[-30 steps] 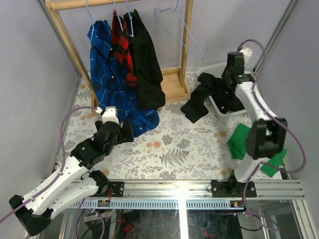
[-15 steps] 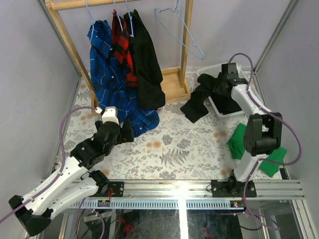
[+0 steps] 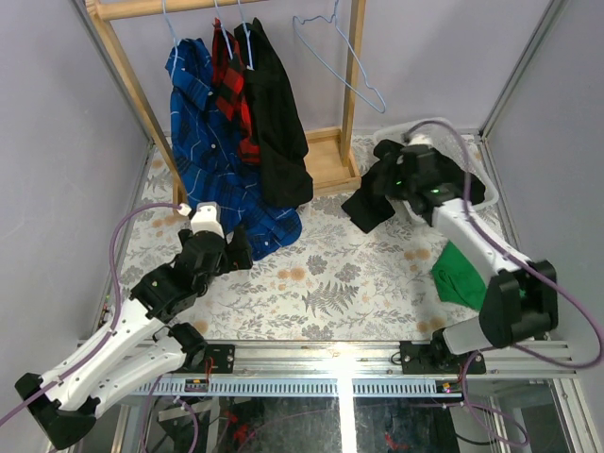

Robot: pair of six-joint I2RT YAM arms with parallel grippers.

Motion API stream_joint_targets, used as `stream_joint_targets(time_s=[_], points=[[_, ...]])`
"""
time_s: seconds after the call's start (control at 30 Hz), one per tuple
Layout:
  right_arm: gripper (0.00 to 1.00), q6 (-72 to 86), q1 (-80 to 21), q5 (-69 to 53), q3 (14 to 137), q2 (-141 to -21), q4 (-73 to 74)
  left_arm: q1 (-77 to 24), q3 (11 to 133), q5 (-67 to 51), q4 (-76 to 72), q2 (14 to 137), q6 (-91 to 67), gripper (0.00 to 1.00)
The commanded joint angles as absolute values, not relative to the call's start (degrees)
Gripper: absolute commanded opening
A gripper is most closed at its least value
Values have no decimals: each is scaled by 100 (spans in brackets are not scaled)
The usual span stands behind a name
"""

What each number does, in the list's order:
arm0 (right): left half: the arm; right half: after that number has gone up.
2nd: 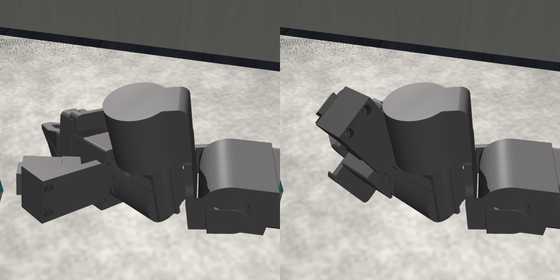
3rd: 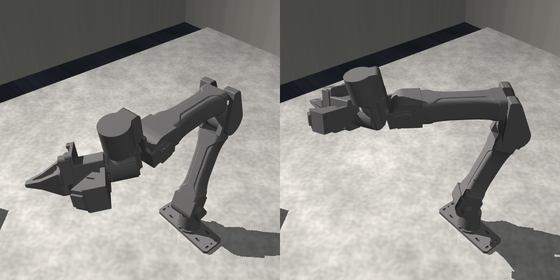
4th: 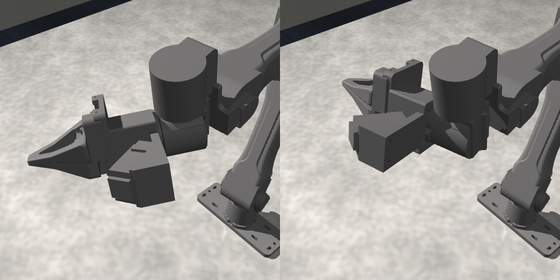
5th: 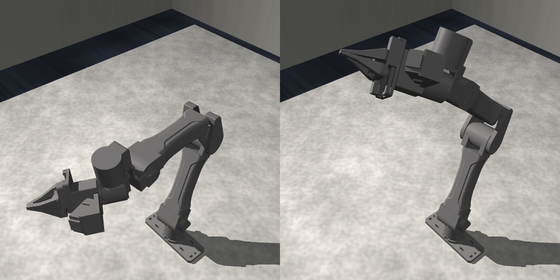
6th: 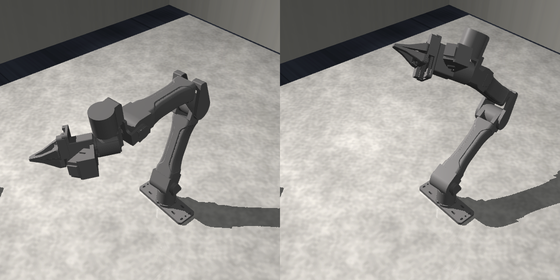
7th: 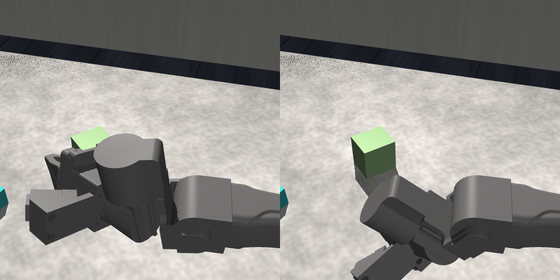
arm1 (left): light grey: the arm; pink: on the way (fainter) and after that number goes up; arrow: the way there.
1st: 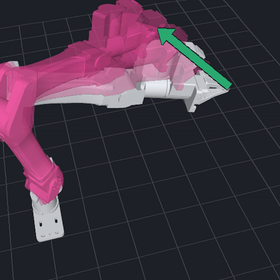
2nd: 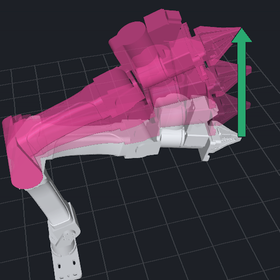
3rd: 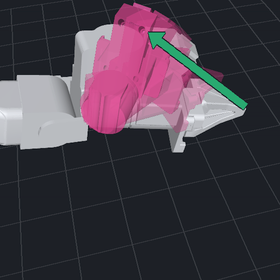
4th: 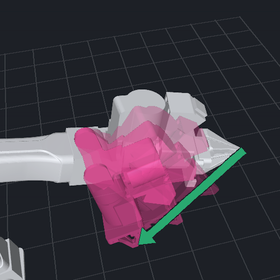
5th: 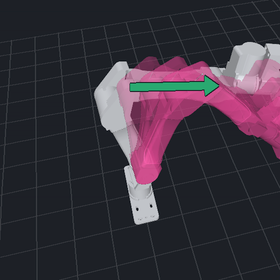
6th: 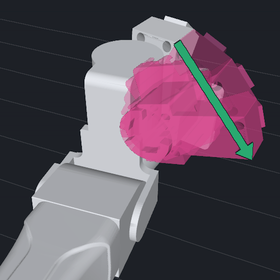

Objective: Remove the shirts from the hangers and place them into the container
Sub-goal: Place the shirt in the bin.

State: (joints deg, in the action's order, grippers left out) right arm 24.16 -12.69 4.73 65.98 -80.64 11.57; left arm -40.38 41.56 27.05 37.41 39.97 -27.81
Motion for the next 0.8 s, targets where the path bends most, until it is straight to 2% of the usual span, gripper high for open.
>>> stream_joint_targets(time_s=[0.0,0.23,0.53,0.7,0.77], points=[[64,2372,-2239,532,6363,-8700,725,-4008,4339,2806,3770,3895,-2794,100],[66,2329,-2703,898,6325,-9800,376,-4018,4339,2778,3747,3838,-2812,100],[77,2095,-2900,2177,7039,-10752,439,-4008,4270,2848,3668,3751,-2848,100],[75,2295,-2896,2552,7398,-11353,833,-4008,4275,2715,3642,3734,-2827,100],[66,2228,-2897,2290,7518,-11558,1000,-4008,4274,2640,3626,3697,-2805,100]])
